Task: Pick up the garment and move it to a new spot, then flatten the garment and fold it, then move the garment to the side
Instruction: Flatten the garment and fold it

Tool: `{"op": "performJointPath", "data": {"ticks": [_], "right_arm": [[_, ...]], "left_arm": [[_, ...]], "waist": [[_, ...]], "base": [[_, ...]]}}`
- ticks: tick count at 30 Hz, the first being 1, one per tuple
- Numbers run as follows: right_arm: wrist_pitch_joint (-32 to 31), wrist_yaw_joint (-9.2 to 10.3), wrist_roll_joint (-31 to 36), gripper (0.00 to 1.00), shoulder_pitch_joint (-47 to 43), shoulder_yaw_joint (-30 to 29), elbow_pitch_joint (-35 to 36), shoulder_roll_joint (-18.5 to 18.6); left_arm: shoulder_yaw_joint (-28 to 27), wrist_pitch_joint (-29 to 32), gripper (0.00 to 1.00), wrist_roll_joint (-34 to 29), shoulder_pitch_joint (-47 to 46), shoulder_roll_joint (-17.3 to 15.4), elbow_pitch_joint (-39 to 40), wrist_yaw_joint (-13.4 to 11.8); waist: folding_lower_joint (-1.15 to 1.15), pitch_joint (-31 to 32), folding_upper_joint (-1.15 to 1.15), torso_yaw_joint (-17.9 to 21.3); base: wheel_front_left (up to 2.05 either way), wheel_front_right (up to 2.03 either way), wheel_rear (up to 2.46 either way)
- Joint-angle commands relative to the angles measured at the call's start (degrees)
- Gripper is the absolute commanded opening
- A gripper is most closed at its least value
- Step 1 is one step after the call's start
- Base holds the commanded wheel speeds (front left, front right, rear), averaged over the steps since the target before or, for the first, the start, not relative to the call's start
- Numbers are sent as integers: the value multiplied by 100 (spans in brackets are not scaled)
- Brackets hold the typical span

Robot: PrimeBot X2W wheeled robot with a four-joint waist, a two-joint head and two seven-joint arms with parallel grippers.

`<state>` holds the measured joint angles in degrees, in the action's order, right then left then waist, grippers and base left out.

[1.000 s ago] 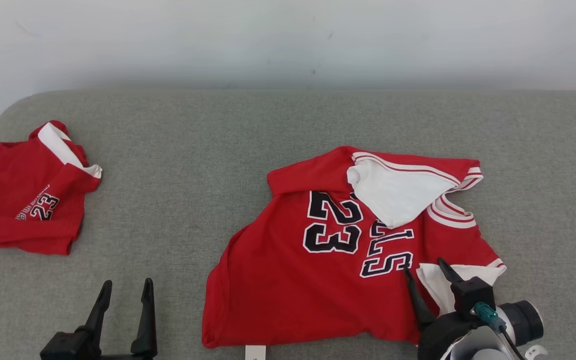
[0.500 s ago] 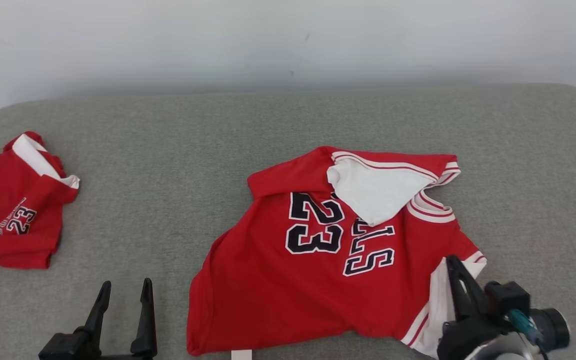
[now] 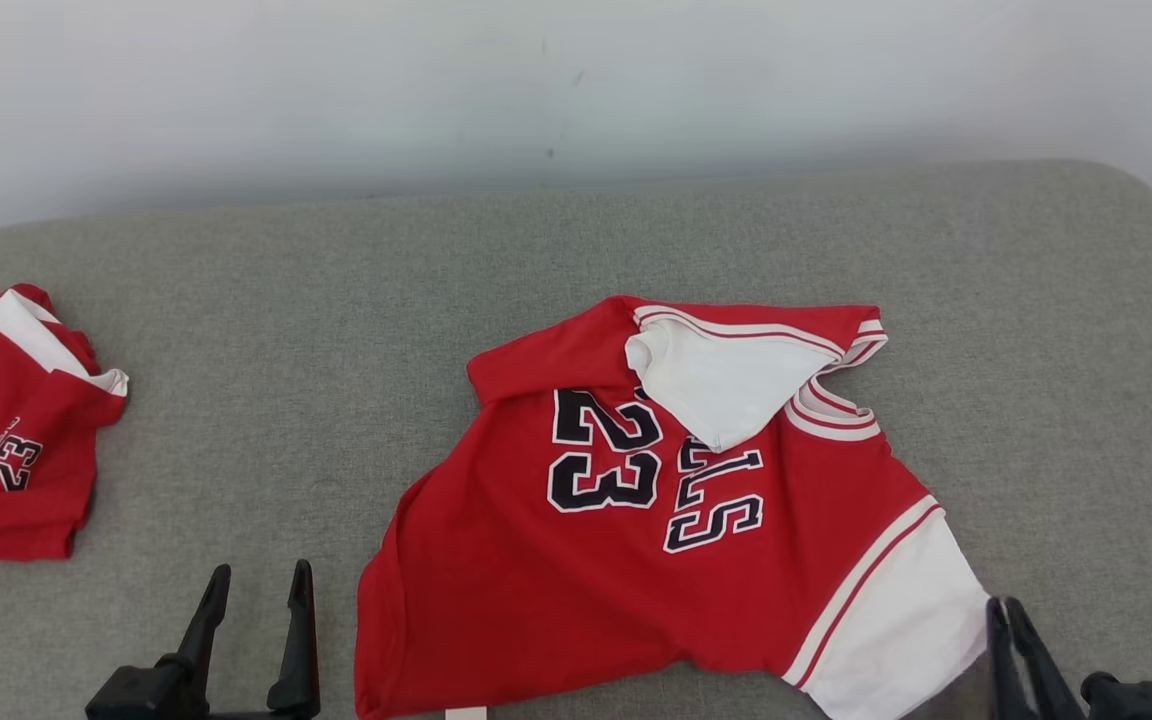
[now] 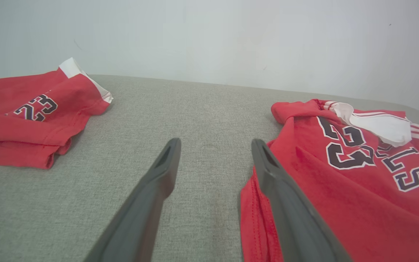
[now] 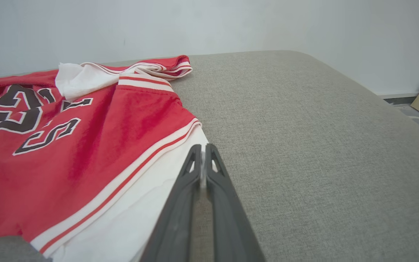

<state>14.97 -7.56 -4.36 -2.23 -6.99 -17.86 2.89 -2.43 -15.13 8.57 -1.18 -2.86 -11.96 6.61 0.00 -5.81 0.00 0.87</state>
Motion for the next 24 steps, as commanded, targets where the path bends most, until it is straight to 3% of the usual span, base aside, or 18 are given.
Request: {"op": "performJointPath", "data": {"ticks": [1,13,24], "right_arm": [[30,16,-87,100,-109,-11,112,0],[29,16,48,100,15,453,1036,1],[29,16,-147,100,-132,931,1166,2]], "left_arm": [[-2,-2,100,-54,-17,-5,-5,14],[-65,-2,100,-92,189,-4,-20,18],[-256,-2,100,-143,394,-7,38,-17]], "waist": [[0,38,0,2],[0,333,0,3],[0,586,0,-142]], "base": [[0,0,0],[0,0,0],[0,0,0]]}}
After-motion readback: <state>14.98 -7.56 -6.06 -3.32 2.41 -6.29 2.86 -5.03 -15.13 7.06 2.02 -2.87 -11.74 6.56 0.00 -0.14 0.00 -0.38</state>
